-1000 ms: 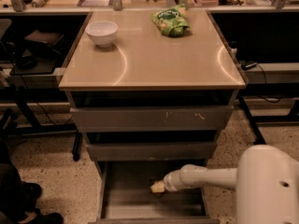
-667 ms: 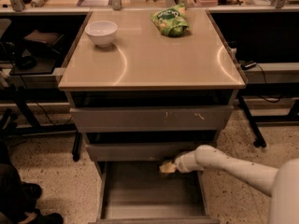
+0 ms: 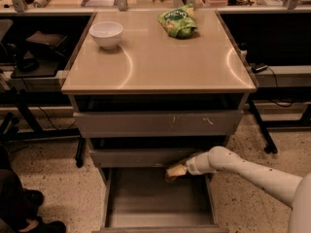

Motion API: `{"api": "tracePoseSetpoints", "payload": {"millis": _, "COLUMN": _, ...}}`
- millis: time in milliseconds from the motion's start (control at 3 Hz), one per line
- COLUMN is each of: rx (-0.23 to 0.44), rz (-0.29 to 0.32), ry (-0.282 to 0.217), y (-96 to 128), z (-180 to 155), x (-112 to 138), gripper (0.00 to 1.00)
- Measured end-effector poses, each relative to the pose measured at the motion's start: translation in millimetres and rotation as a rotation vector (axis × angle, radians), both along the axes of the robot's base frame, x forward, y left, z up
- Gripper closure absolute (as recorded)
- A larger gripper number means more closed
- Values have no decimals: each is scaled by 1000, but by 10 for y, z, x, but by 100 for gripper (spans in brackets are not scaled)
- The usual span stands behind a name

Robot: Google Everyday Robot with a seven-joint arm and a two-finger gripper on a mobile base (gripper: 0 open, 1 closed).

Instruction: Pick orange can from bottom drawer and place on counter

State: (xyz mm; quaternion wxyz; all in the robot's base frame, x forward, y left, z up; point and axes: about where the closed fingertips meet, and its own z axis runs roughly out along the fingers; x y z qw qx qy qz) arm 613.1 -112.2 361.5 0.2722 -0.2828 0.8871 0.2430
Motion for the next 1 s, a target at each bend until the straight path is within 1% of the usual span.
{"api": "tracePoseSetpoints", "payload": {"millis": 333, "rx": -32, "rz": 23, "ry": 32, "y": -162, "z": -39, "x": -333, "gripper": 100}}
{"api": "tracePoseSetpoints", "payload": {"millis": 667, "rx": -80, "rz": -15, "ry": 29, "y": -652, "z": 250, "x": -732, "gripper": 100}}
{"api": "tracePoseSetpoints", "payload": {"millis": 1000, "rx": -141, "rz": -28, "ry": -67, "y": -1059, "z": 955, "x": -989, "gripper": 100}}
